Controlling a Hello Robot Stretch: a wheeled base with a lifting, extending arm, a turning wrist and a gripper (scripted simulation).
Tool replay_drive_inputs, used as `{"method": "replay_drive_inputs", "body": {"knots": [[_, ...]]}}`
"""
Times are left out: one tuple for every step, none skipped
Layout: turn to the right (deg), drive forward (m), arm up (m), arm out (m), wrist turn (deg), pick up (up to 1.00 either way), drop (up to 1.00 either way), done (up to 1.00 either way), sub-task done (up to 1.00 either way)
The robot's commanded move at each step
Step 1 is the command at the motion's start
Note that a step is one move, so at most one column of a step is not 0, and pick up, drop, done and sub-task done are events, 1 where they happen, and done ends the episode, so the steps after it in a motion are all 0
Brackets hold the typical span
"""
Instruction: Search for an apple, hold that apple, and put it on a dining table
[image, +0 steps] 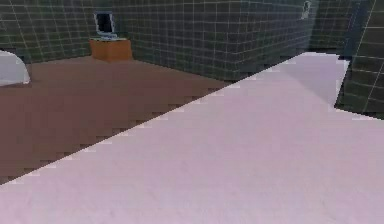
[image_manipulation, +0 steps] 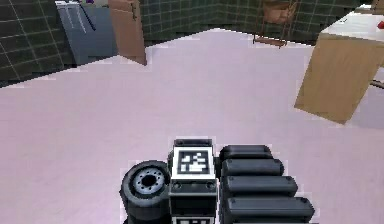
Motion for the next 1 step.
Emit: {"method": "replay_drive_inputs", "body": {"knots": [[45.0,0.00,0.00,0.00,0.0,0.00,0.00,0.00,0.00]]}}
